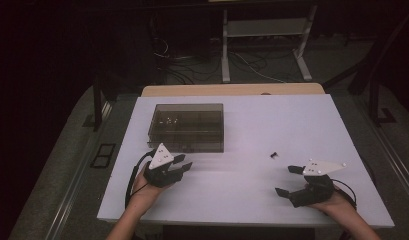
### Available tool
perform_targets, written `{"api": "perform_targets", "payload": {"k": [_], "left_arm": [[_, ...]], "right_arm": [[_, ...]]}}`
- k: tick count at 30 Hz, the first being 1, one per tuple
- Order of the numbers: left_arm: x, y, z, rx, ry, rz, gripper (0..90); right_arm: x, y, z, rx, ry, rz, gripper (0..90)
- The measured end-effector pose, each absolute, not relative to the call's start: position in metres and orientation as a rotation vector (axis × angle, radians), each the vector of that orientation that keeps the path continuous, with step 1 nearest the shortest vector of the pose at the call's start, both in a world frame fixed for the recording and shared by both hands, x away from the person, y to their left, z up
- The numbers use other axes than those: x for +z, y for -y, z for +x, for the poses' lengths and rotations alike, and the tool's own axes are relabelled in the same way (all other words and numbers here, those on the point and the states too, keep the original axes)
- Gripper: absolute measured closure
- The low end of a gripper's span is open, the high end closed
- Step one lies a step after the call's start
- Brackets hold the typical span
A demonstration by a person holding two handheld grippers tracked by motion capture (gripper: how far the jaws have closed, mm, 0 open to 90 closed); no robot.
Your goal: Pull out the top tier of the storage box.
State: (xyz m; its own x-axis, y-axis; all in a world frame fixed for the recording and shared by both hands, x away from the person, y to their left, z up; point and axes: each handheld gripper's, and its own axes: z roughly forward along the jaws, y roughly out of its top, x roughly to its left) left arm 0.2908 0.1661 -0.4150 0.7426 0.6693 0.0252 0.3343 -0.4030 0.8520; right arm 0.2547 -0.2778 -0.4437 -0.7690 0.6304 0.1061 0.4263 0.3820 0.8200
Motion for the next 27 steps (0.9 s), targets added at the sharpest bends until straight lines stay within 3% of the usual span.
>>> {"api": "perform_targets", "payload": {"k": [12,27], "left_arm": [[-0.41,-0.166,0.293,0.393,-0.741,2.02,88.3],[-0.377,-0.165,0.306,0.41,-0.749,2.05,89.3]], "right_arm": [[-0.444,0.278,0.255,1.334,-2.415,0.943,8.2],[-0.443,0.279,0.255,1.337,-2.411,0.947,8.2]]}}
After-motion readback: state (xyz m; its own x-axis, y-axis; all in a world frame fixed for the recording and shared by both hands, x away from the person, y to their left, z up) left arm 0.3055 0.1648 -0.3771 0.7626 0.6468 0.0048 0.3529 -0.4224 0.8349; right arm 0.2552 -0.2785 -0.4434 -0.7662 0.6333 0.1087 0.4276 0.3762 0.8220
